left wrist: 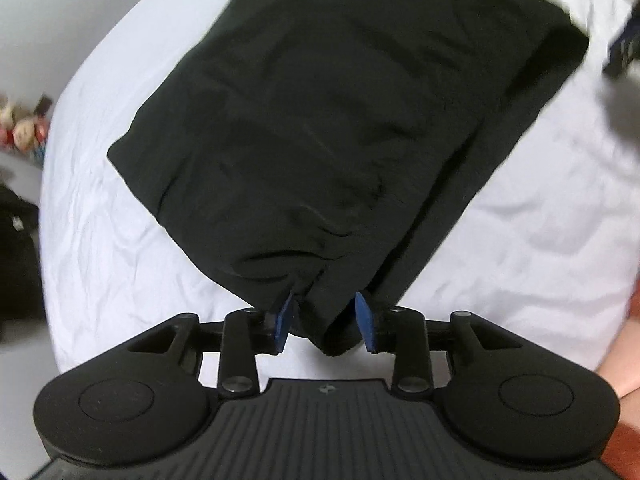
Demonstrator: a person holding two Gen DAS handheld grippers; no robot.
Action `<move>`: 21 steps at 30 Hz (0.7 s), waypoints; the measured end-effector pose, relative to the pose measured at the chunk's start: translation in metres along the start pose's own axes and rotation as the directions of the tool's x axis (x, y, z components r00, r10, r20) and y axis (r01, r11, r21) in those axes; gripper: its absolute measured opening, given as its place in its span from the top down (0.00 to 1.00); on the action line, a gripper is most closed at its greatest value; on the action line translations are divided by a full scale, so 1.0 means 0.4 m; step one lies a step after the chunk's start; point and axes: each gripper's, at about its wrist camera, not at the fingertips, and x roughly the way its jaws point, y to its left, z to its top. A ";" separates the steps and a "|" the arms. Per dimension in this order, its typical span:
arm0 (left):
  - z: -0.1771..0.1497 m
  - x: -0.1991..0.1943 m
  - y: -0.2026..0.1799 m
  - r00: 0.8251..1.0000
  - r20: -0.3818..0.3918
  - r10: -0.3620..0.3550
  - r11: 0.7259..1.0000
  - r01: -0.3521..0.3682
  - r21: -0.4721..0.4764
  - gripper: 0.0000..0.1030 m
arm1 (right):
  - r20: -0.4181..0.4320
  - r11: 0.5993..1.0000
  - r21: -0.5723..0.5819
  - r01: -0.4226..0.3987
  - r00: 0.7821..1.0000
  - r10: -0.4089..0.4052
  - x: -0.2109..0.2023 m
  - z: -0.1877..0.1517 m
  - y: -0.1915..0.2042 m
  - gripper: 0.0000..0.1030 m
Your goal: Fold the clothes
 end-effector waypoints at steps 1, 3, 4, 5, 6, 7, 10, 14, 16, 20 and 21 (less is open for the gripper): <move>-0.002 0.008 -0.009 1.000 0.002 0.015 1.000 -0.015 0.016 0.68 | 0.005 1.000 0.014 -0.007 1.000 0.007 0.002 -0.003 -0.008 0.64; -0.003 0.023 -0.031 0.998 0.020 0.051 0.997 -0.052 0.052 0.68 | 0.012 0.999 0.029 -0.015 1.000 0.014 0.007 -0.009 -0.018 0.64; -0.002 0.032 -0.044 0.997 0.036 0.073 0.995 -0.076 0.071 0.68 | 0.024 0.999 0.034 -0.010 1.000 0.009 0.013 -0.010 -0.027 0.64; 0.002 0.035 -0.050 0.995 0.053 0.081 0.994 -0.085 0.070 0.69 | 0.028 0.999 0.035 -0.008 1.000 0.007 0.010 -0.025 -0.031 0.64; 0.005 0.038 -0.055 0.994 0.071 0.087 0.994 -0.092 0.065 0.76 | 0.037 0.999 0.042 -0.008 0.999 0.006 0.014 -0.032 -0.035 0.64; 0.009 0.041 -0.060 0.992 0.088 0.094 0.993 -0.099 0.061 0.77 | 0.047 0.999 0.051 -0.008 0.999 0.006 0.018 -0.037 -0.040 0.64; 0.016 0.044 -0.039 0.991 0.101 0.091 0.996 -0.089 -0.023 0.90 | 0.081 0.995 0.086 -0.046 0.996 0.039 0.021 -0.038 -0.050 0.64; -0.002 0.032 0.034 0.993 0.086 0.085 0.985 -0.071 -0.157 0.96 | 0.120 0.989 0.124 -0.076 0.991 0.061 0.026 -0.035 -0.049 0.64; -0.019 0.025 0.073 0.995 0.066 0.079 0.975 -0.063 -0.213 0.96 | 0.140 0.987 0.149 -0.064 0.989 0.043 0.033 -0.031 -0.045 0.64; -0.047 0.024 0.106 0.994 0.030 0.102 0.960 -0.091 -0.263 0.96 | 0.147 0.980 0.193 -0.041 0.989 0.013 0.059 -0.024 -0.047 0.65; -0.054 0.027 0.114 0.995 0.016 0.098 0.956 -0.090 -0.279 0.96 | 0.147 0.977 0.209 -0.048 0.989 0.017 0.064 -0.024 -0.047 0.65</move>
